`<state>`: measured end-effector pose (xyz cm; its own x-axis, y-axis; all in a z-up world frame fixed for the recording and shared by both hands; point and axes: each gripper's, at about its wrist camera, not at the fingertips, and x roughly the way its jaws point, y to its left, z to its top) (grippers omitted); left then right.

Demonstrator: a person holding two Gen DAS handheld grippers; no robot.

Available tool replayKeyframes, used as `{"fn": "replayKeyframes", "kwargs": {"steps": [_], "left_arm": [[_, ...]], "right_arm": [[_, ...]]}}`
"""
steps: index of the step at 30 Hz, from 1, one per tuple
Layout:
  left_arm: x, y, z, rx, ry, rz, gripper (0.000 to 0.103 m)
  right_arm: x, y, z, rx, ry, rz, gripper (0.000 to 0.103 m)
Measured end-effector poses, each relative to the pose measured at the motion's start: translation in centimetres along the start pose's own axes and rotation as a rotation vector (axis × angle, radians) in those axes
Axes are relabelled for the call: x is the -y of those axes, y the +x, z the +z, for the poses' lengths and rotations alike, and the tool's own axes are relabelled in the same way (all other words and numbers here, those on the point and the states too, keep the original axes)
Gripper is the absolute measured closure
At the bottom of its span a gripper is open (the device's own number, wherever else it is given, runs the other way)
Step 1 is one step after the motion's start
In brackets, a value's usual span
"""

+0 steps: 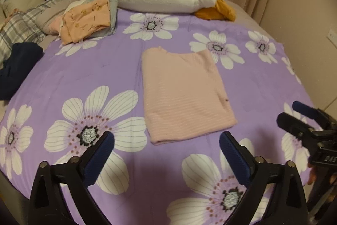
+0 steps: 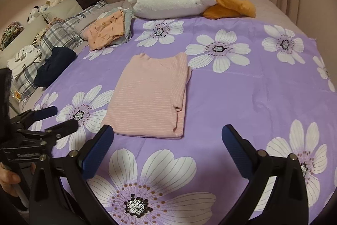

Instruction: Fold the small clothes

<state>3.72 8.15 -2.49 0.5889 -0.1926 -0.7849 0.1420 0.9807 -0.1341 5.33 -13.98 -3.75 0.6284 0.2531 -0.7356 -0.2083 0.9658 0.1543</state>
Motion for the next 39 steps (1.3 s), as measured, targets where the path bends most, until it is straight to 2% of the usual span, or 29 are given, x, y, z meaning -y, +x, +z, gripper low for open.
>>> {"fn": "replayKeyframes", "kwargs": {"steps": [3,10,15,24,39], "left_arm": [[-0.1,-0.1,0.1,-0.02,-0.017,0.018,0.001],[0.9,0.2,-0.5,-0.06,0.013,0.042,0.001],[0.9,-0.3,-0.5,-0.046,0.0,0.042,0.001],[0.5,-0.4,-0.3,-0.033,-0.024,0.092,0.001],[0.4,-0.7,-0.2,-0.01,-0.026,0.113,0.001]], "right_arm": [[0.0,-0.4,0.1,0.008,-0.001,-0.002,0.0],[-0.3,-1.0,0.0,0.017,-0.002,-0.004,0.0],[-0.5,-1.2,0.1,0.022,-0.001,0.003,0.0],[-1.1,-1.1,0.1,0.028,-0.008,0.014,0.0],[-1.6,-0.7,0.3,0.027,-0.006,0.014,0.0]]}}
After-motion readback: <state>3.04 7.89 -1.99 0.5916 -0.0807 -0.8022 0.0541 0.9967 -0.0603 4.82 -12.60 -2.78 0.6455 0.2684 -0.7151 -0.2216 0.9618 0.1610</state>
